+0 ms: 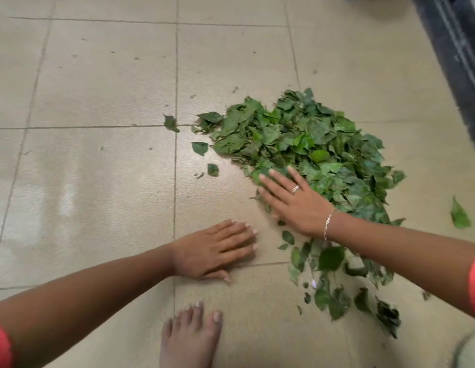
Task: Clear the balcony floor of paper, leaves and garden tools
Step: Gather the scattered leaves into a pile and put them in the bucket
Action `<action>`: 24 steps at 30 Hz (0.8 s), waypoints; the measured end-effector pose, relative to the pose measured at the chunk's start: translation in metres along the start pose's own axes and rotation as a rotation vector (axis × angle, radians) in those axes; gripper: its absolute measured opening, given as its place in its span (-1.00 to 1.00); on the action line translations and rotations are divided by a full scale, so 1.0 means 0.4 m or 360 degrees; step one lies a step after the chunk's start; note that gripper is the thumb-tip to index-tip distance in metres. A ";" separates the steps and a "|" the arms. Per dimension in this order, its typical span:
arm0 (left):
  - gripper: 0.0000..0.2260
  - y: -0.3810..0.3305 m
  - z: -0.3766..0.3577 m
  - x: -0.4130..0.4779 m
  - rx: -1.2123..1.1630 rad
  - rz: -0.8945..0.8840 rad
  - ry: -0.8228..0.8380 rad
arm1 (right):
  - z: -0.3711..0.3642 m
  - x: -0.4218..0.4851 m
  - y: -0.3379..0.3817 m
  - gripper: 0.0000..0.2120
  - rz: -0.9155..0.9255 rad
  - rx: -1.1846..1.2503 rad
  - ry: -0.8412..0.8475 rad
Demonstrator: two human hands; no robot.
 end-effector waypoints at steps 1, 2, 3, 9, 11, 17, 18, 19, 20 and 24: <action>-0.37 -0.040 -0.001 0.005 -0.0053 0.0172 0.0066 | 0.006 -0.037 0.006 -0.33 0.0103 0.0028 -0.0052; -0.40 -0.065 0.003 0.010 0.0004 0.0127 0.0046 | 0.009 -0.090 0.035 -0.37 0.0261 0.0037 -0.0109; -0.42 -0.062 -0.001 0.020 0.0026 -0.0200 0.0130 | 0.000 -0.148 0.079 -0.44 0.0422 0.0053 -0.0162; -0.40 -0.023 -0.031 0.147 0.0197 -0.1194 0.0284 | -0.108 -0.345 0.117 -0.53 0.0808 0.0148 0.0020; -0.40 -0.034 -0.029 0.195 0.0276 -0.1183 0.0326 | -0.126 -0.320 0.039 -0.47 0.0689 0.0110 -0.0014; -0.42 0.152 0.055 0.382 0.0444 -0.0911 0.0393 | -0.146 -0.204 -0.191 -0.39 0.0393 -0.0103 -0.0008; -0.42 0.191 0.072 0.411 0.0468 -0.0861 0.0404 | -0.141 -0.182 -0.229 -0.40 0.0336 -0.0147 -0.0001; -0.43 0.229 0.093 0.443 0.0510 -0.0807 0.0430 | -0.134 -0.162 -0.267 -0.42 0.0277 -0.0174 0.0021; -0.44 0.264 0.117 0.474 0.0568 -0.0721 0.0471 | -0.122 -0.141 -0.306 -0.44 0.0209 -0.0208 0.0055; -0.43 0.386 0.220 0.572 0.0959 -0.0229 0.0632 | -0.026 -0.063 -0.437 -0.49 -0.0310 -0.0230 0.0394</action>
Point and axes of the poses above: each hand's wrist, its own x-axis towards the middle knuckle, its own z-axis out of the back of the hand, y = z × x, the point moved 1 cm from there along x, towards the middle knuckle, and after that the axes turned 1 degree about y, right-handed, at the moved point
